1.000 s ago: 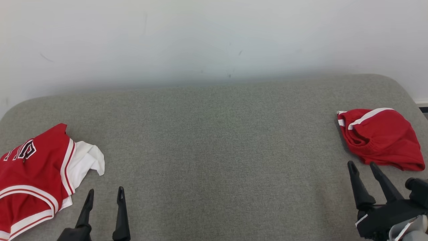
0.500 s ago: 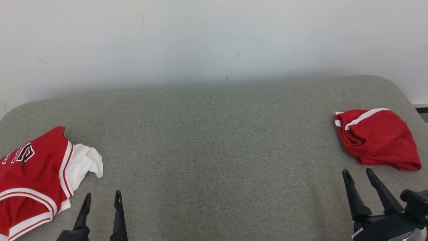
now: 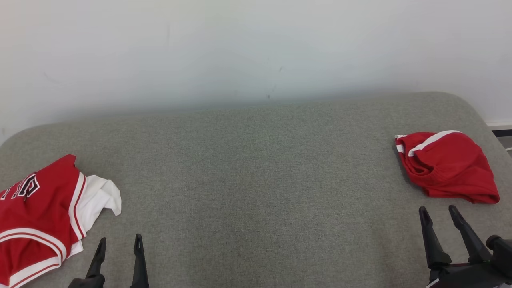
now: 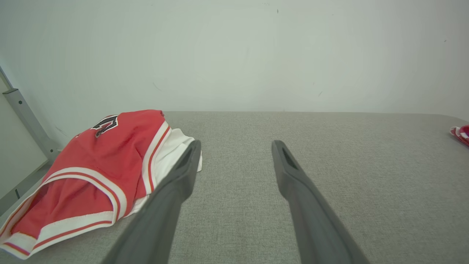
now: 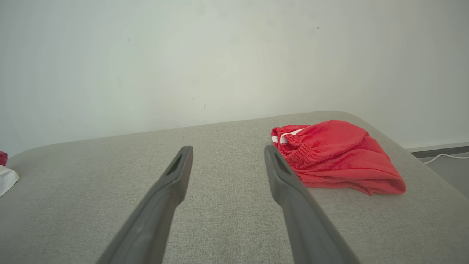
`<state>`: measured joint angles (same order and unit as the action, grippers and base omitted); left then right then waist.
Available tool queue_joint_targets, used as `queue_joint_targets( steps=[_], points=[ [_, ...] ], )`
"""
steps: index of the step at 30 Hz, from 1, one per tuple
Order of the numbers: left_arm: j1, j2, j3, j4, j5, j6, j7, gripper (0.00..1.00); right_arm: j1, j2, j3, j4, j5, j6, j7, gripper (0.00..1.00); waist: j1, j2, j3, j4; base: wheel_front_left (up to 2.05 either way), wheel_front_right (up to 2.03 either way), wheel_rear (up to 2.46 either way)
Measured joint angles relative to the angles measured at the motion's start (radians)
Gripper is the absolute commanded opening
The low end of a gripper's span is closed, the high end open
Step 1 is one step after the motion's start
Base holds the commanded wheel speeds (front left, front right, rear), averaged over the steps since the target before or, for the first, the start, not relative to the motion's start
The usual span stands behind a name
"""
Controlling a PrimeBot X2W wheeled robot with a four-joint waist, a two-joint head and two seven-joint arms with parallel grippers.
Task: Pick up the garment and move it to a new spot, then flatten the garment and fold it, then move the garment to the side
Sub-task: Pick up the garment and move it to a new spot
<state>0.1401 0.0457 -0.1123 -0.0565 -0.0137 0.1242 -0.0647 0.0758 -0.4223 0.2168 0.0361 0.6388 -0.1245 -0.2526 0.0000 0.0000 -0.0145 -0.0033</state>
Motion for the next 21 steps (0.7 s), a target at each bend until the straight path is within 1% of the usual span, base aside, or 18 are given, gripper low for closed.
queue_joint_targets(
  steps=[4,10,21],
  points=[
    [0.0,0.0,-0.001,-0.001,-0.004,0.0,0.003,1.0,0.002,0.018,-0.028,0.001,-0.023,0.0,0.0,1.0,0.0,0.0,-0.001,-0.002,0.0,0.0,0.0],
    [0.001,0.0,-0.001,-0.005,-0.004,0.0,0.006,1.0,0.028,0.049,-0.044,-0.011,-0.052,0.0,0.0,1.0,0.0,0.0,-0.003,-0.005,0.0,0.0,0.0],
    [0.001,0.0,0.004,-0.005,-0.003,0.0,0.017,1.0,0.038,0.059,-0.078,-0.016,-0.083,0.0,0.001,1.0,0.0,0.0001,-0.005,-0.005,0.0,0.0,0.0]
  ],
)
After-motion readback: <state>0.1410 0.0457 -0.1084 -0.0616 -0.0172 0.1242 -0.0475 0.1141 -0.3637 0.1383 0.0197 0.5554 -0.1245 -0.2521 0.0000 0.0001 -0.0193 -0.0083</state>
